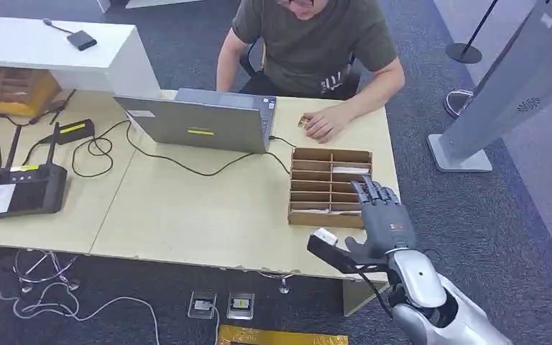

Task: Pass the card to the sensor for recognition and then transmit it.

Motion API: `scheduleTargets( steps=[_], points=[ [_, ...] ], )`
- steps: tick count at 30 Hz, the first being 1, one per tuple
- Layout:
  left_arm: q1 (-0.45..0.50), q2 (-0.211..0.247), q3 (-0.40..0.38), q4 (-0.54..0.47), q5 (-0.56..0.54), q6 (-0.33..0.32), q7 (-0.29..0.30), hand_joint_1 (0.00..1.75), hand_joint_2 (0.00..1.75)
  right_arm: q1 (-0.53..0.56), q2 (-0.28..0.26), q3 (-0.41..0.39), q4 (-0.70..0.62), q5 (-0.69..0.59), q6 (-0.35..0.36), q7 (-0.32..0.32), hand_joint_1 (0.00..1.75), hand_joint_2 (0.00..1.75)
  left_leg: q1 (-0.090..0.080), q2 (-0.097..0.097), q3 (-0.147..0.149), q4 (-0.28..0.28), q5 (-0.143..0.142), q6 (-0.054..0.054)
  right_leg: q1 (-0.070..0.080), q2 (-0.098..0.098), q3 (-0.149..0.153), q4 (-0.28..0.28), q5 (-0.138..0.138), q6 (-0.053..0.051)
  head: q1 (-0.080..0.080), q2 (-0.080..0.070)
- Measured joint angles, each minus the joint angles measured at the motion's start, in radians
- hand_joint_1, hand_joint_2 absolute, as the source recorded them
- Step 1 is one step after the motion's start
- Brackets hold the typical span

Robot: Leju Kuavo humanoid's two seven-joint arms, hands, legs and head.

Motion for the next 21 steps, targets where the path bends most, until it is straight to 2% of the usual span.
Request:
scheduleTargets(
  steps=[21],
  points=[
    [0.0,0.008,-0.024,0.0,0.004,0.001,0.006,0.0,0.0,-0.071,0.036,0.093,0.172,-0.066,-0.081,-0.012,0.0,1.75,0.0,-0.001,0.0,0.0,0.0,0.0,0.0,0.0,0.0,0.0,0.0,0.0,0.0,0.0]
  ],
)
